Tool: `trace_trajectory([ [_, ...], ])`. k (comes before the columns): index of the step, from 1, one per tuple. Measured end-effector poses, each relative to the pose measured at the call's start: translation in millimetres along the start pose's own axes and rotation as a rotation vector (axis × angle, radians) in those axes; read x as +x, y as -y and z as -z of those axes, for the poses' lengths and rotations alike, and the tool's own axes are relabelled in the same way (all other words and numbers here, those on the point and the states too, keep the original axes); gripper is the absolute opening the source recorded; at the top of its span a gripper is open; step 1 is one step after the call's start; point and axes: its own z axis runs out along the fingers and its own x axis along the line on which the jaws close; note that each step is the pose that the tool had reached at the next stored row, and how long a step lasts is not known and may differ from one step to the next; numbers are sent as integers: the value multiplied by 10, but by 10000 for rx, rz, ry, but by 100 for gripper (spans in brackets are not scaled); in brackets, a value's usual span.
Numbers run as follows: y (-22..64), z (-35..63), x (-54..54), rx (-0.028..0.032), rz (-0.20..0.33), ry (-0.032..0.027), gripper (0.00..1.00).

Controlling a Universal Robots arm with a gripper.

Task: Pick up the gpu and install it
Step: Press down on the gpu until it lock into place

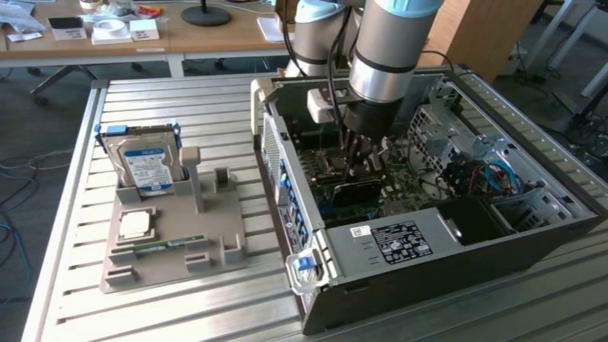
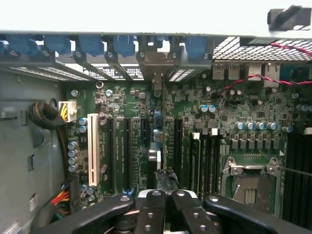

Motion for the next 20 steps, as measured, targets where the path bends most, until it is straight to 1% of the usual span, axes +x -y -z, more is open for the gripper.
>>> trace_trajectory([
  [5, 2, -3, 0, 0, -1, -1, 11],
  [8, 22, -6, 0, 0, -1, 0, 11],
  [20, 22, -30, -14, 0, 0, 0, 11],
])
